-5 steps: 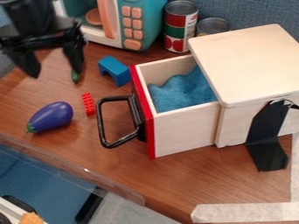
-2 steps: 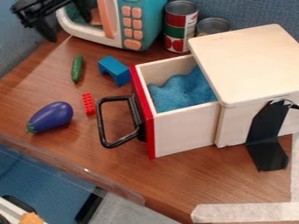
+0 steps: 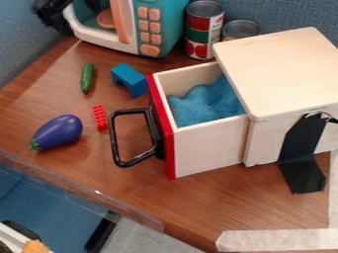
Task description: Put the blue object in the drawer
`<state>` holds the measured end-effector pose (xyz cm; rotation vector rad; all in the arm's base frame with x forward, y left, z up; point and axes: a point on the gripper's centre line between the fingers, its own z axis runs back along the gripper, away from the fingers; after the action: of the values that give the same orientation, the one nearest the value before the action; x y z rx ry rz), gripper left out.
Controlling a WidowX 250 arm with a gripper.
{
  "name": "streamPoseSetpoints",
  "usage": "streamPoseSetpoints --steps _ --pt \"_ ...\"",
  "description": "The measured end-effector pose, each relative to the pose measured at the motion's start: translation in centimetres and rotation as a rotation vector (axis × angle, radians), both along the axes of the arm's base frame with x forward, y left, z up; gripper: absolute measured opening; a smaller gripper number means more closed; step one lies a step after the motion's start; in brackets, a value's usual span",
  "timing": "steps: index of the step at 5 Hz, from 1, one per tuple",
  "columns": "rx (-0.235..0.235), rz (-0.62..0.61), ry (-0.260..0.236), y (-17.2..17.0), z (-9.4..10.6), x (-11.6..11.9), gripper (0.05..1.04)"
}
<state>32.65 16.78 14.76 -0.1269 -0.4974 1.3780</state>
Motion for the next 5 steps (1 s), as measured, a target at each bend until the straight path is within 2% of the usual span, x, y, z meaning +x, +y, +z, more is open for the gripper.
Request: streamPoseSetpoints --steps 2,4,5 --pt "-0.013 0.035 0.093 -0.2 -3.3 2.8 1.001" --pt "0.0 0.026 0.153 -0.7 -5.5 3.9 1.001" --pt "0.021 0.022 0.166 -0.7 -6.5 4.2 1.001"
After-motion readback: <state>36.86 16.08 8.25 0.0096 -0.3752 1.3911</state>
